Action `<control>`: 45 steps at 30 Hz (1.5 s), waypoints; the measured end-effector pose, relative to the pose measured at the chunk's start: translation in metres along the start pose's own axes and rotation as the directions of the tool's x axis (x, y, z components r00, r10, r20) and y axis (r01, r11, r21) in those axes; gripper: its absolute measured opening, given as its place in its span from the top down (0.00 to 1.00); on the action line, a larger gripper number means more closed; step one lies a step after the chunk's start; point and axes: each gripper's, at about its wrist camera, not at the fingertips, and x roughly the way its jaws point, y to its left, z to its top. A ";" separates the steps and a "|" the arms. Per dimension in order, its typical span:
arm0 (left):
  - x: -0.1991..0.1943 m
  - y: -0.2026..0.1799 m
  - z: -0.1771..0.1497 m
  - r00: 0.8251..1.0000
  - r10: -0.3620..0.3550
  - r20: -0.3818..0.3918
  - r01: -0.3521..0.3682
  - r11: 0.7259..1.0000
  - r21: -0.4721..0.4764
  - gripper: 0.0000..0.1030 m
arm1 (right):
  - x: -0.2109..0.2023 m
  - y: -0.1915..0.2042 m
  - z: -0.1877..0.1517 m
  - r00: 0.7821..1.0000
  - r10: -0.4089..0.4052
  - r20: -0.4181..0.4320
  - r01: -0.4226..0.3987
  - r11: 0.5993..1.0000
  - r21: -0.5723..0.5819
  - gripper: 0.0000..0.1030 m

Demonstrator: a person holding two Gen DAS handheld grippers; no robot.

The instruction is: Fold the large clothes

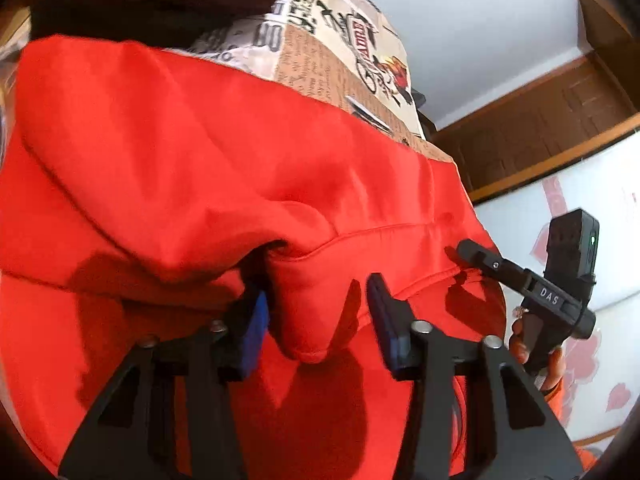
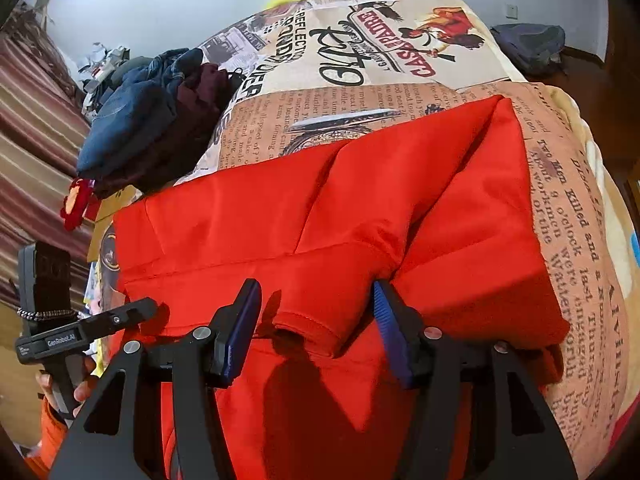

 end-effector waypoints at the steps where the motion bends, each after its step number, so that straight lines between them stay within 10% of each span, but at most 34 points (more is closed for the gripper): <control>1: 0.000 -0.002 0.001 1.000 0.003 -0.002 -0.003 1.000 0.014 0.77 | 0.000 -0.002 0.000 1.000 0.014 -0.002 -0.014 1.000 0.006 0.47; 8: -0.029 -0.034 -0.004 0.996 0.034 0.080 -0.045 0.988 0.148 0.96 | -0.007 -0.007 -0.002 0.999 0.054 -0.001 -0.054 0.998 0.034 0.89; 16: -0.063 -0.062 -0.017 0.991 0.048 0.127 -0.082 0.955 0.284 0.96 | -0.056 0.018 -0.021 0.992 0.071 0.109 -0.064 0.996 -0.063 0.89; 25: -0.033 -0.031 -0.048 0.982 0.184 0.047 -0.190 0.946 0.263 0.91 | -0.043 0.024 -0.052 0.999 0.025 0.039 -0.022 0.995 -0.096 0.89; 34: -0.053 -0.013 -0.066 0.959 0.269 0.083 -0.282 0.920 0.272 0.52 | -0.055 0.016 -0.061 0.998 0.000 0.058 0.004 0.998 -0.069 0.87; 45: -0.119 0.031 -0.031 0.888 0.393 0.240 -0.421 0.903 0.079 0.49 | -0.096 -0.009 -0.041 0.970 -0.175 0.171 0.183 0.983 -0.033 0.74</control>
